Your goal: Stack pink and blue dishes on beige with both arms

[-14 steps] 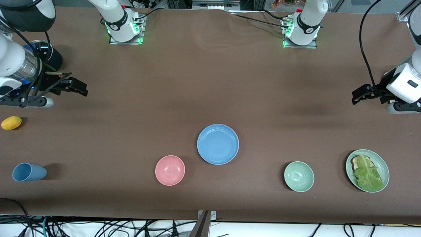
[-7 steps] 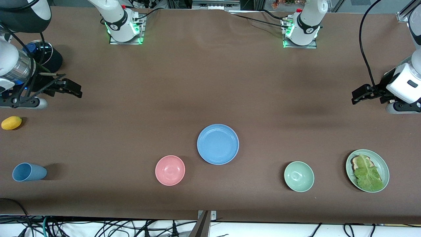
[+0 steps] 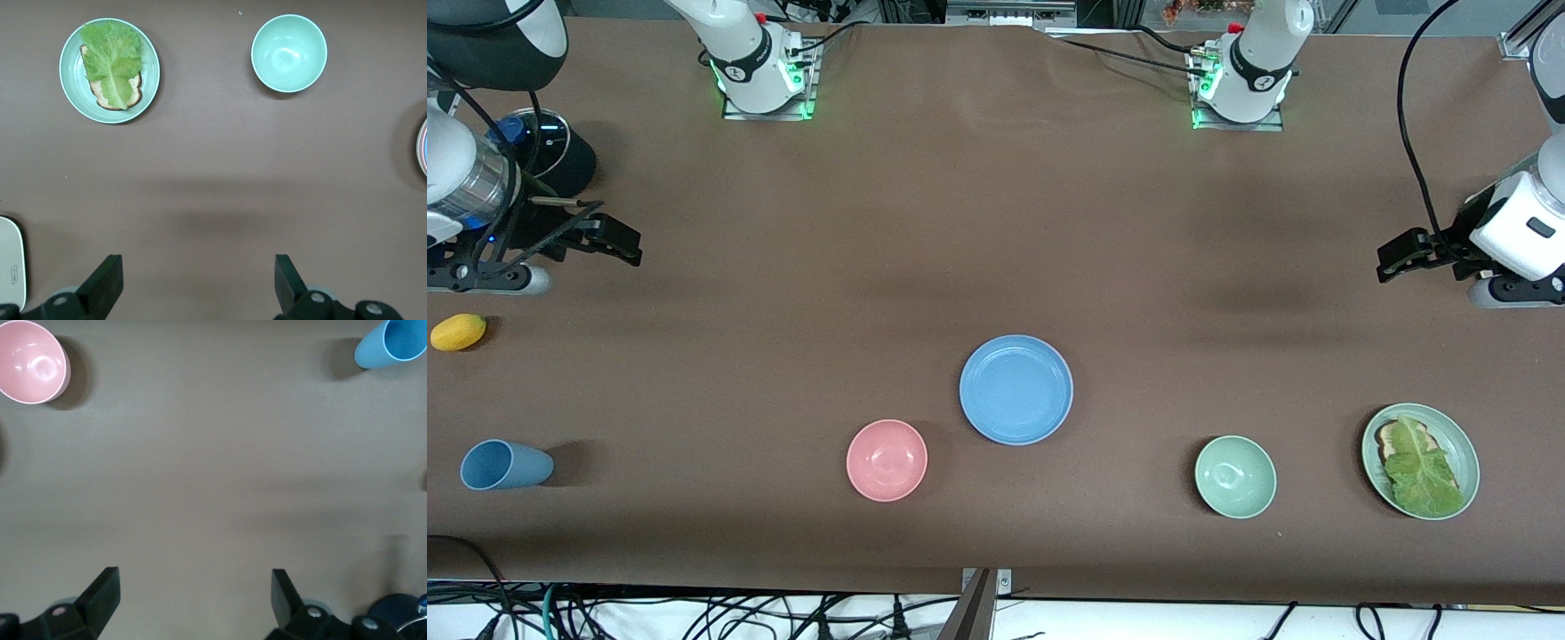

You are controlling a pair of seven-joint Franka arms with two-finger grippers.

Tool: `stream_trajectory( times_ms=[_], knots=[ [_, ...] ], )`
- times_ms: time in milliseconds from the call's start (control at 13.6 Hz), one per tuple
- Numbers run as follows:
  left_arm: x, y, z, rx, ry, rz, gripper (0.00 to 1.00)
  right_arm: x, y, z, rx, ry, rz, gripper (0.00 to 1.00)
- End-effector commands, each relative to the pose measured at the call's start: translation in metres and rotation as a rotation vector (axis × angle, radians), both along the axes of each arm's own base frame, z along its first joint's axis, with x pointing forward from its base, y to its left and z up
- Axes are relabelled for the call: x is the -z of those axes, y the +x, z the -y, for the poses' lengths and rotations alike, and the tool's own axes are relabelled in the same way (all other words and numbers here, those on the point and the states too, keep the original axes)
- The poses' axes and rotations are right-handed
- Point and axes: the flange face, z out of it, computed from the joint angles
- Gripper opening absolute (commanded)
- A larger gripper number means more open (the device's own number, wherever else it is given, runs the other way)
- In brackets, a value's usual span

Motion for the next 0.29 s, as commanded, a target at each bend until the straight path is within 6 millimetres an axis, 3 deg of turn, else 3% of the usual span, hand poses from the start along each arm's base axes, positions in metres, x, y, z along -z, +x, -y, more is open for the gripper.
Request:
stream_trajectory(
  times_ms=[0,220],
  knots=[
    [0.000,-0.002,0.003,0.010,0.018,-0.004,1.00,-0.011,-0.001,0.002,-0.018,-0.014,0.018,1.00],
    [0.000,-0.002,0.001,0.005,0.020,-0.004,1.00,-0.015,0.000,0.019,0.004,-0.014,0.022,1.00]
  ],
)
